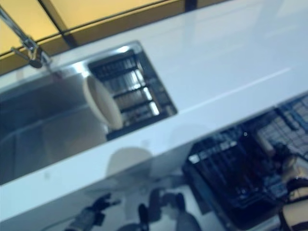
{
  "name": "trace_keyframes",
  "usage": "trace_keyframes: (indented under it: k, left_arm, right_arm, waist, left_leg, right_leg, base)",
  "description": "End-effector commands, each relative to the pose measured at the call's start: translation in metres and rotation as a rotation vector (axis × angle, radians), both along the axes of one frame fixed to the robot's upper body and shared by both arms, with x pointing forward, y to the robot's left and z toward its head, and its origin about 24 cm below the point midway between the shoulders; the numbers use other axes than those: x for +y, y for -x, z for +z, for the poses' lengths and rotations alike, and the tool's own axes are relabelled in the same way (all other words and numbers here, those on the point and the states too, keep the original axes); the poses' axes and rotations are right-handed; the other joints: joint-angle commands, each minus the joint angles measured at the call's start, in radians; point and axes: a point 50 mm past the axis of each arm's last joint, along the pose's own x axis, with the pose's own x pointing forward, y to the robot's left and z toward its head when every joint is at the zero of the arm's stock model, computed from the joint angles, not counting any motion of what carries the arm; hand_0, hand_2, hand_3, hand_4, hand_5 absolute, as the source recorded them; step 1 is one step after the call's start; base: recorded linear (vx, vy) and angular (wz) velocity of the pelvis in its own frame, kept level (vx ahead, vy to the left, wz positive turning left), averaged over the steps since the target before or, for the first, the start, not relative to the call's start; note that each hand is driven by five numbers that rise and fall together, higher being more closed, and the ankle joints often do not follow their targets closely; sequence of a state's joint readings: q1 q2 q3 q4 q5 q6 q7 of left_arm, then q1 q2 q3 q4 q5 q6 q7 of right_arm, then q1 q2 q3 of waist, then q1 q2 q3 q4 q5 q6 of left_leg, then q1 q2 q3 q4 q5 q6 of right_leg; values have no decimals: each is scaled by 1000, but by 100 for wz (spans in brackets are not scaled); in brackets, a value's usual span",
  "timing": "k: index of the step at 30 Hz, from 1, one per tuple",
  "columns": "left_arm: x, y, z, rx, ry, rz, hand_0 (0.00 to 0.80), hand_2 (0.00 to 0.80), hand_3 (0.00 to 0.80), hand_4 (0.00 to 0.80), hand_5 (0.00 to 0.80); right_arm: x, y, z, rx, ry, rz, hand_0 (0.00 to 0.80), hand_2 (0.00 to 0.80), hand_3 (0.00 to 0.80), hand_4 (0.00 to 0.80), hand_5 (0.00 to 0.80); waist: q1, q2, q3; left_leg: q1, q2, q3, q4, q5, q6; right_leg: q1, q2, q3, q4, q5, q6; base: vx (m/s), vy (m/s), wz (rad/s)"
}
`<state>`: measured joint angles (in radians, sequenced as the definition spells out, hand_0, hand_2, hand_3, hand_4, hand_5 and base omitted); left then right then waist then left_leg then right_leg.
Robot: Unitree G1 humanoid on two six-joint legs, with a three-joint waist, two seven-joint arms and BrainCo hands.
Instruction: Take plates into dishwasher
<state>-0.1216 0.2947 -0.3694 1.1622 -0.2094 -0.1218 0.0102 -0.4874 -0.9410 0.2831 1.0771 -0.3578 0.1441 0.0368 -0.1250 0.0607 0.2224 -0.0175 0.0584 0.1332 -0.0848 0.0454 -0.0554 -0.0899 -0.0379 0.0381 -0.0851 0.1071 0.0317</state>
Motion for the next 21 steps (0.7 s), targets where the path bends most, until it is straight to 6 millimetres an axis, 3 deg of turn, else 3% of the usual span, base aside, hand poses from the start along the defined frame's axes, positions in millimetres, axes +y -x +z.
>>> trace_keyframes:
  k: [1,10,17,21]
  left_arm:
    - [15,-3,4,-5,-45,10,0,0,0,0,0]
    - [18,5,0,30,-51,41,0,0,0,0,0]
    - [22,13,-2,50,-64,87,0,0,0,0,0]
    - [27,15,-1,55,-75,109,0,0,0,0,0]
  right_arm:
    - [-3,0,7,-20,12,-19,0,0,0,0,0]
    - [-18,6,39,-134,13,-34,0,0,0,0,0]
    - [-40,19,87,-253,81,-58,0,0,0,0,0]
    - [-45,22,130,-371,127,-37,0,0,0,0,0]
  waist:
    - [-3,-60,-30]
    - [-27,-112,-70]
    - [-43,-156,-107]
    - [-41,-174,-122]
  left_leg:
    - [23,7,-25,-2,-34,4]
    - [52,22,-2,-2,-40,4]
    - [77,39,13,-2,-43,4]
    - [88,43,11,-2,-44,5]
  right_leg:
    - [-33,-63,22,-2,48,84]
    - [-10,-43,53,-2,47,85]
    - [13,-26,69,-2,47,88]
    - [27,-23,68,-2,45,90]
  base:
    - [0,0,0]
    - [34,44,-2]
    - [49,26,-12]
    - [47,1,-3]
